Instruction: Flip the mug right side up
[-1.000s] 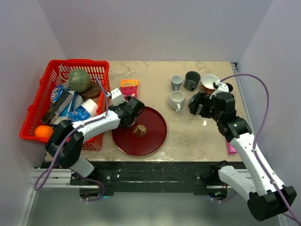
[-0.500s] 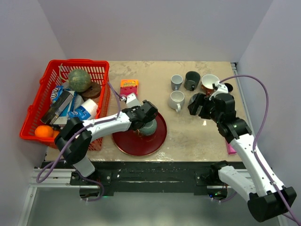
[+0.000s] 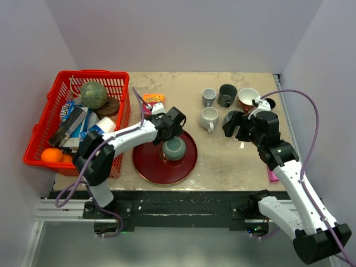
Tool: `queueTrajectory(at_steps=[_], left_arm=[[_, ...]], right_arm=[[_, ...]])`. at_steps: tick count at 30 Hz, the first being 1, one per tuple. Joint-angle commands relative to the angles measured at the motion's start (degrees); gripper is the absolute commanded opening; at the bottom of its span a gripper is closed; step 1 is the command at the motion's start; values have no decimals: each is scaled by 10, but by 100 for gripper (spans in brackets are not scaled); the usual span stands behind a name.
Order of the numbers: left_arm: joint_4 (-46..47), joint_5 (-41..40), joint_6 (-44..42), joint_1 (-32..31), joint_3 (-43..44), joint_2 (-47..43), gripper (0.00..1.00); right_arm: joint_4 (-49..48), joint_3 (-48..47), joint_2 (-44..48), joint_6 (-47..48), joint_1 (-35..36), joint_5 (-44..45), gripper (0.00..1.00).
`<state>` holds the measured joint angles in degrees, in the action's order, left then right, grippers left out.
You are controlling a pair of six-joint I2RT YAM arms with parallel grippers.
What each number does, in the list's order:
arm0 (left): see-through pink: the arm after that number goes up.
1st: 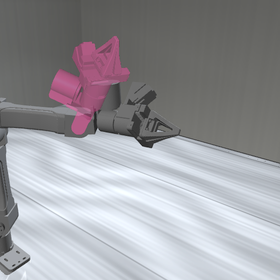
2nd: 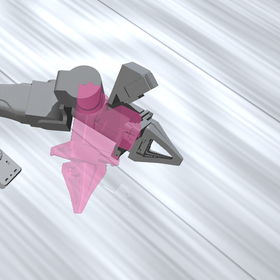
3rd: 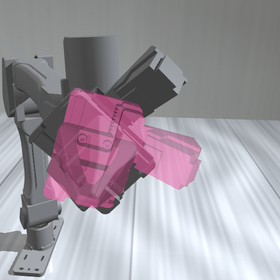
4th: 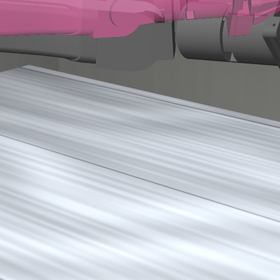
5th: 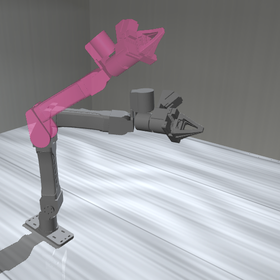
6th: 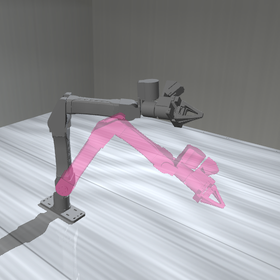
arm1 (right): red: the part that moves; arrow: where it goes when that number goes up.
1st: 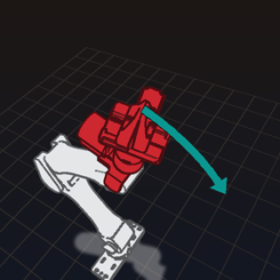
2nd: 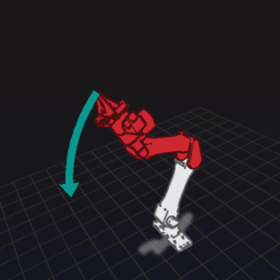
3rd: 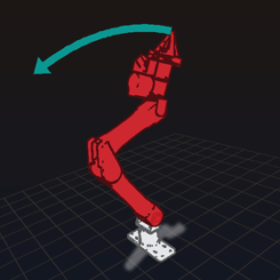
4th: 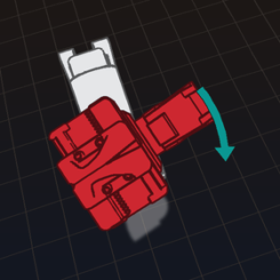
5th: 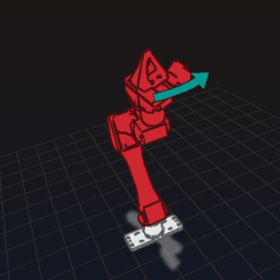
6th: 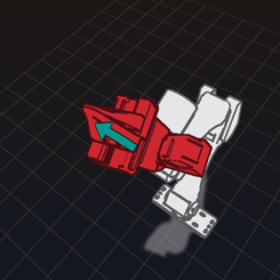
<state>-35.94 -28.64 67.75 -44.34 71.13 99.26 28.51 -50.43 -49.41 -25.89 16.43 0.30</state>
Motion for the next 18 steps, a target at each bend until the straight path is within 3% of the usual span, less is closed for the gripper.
queueTrajectory(at_steps=[1,6,12,13,18], left_arm=[[-18,39,-85,14,47,34,95],[-12,72,-132,25,73,67,81],[-25,76,-150,32,105,88,53],[-25,76,-154,32,106,89,44],[-17,90,-175,32,107,85,25]], right_arm=[[-1,-3,12,4,-2,-19,86],[0,3,12,7,-2,-23,86],[18,1,38,7,-3,-18,86],[22,-2,41,8,-2,-14,86],[34,-9,50,10,-3,-7,86]])
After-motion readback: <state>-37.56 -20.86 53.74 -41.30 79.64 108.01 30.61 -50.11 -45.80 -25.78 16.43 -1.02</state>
